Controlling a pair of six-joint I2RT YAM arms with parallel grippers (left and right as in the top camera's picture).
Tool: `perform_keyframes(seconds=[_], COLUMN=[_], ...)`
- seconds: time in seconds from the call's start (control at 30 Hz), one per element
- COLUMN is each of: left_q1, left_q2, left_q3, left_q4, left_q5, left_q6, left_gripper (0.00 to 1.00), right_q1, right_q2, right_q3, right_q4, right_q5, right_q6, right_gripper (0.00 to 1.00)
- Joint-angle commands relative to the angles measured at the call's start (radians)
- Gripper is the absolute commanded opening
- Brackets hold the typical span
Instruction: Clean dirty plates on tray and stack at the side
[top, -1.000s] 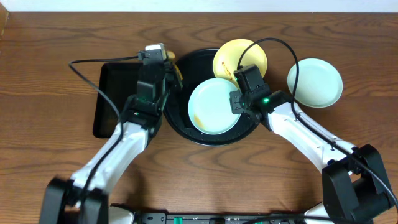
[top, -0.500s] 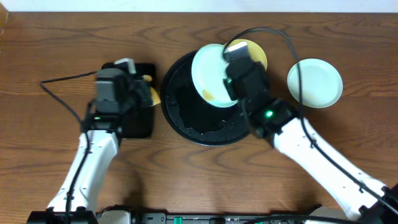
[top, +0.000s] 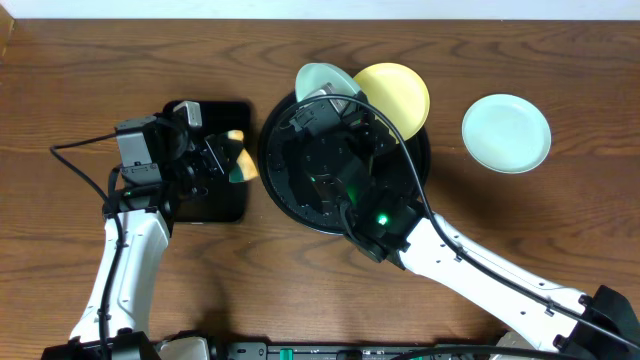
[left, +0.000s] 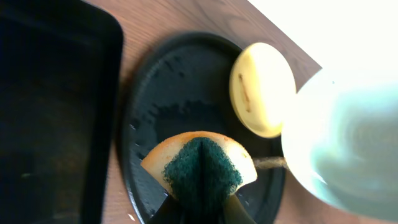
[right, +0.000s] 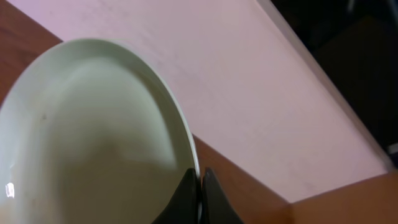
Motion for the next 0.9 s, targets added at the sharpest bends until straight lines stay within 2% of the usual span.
perform_keyframes(seconds=[0.0, 0.17, 0.37, 0.57, 0.7, 0.87], left_q1=[0.002, -0.002, -0.002, -0.002, -0.002, -0.002], left_q2=[-0.011, -0.011, -0.011, -0.011, -0.011, -0.011], left_q3=[0.004, 0.004, 0.004, 0.004, 0.004, 0.004], left_q4=[-0.008, -0.01, -0.002, -0.002, -0.002, -0.002], left_q5=[0.135, 0.243, 0.222, 0.056, -0.068, -0.084], left_q6=[-0.005, -0.014, -0.014, -0.014, -0.018, -0.015], left_gripper=[0.08, 0.08, 0.08, 0.08, 0.08, 0.08], right_q1=[0.007, 0.007, 0.007, -0.045, -0.142, -0.307], right_q2=[0.005, 0.005, 0.005, 0.005, 0.005, 0.006], right_q3=[0.012, 0.011, 0.009, 0.009, 0.009, 0.008], right_q4=[0.022, 0.024, -0.022, -0.254, -0.382, -0.462], right_q5=[0.08, 0.08, 0.053, -0.133, -0.41, -0.755], right_q6=[-0.064, -0.064, -0.044, 0.297, 0.531, 0.698], right_gripper=[0.01, 0.01, 0.01, 0.01, 0.01, 0.01])
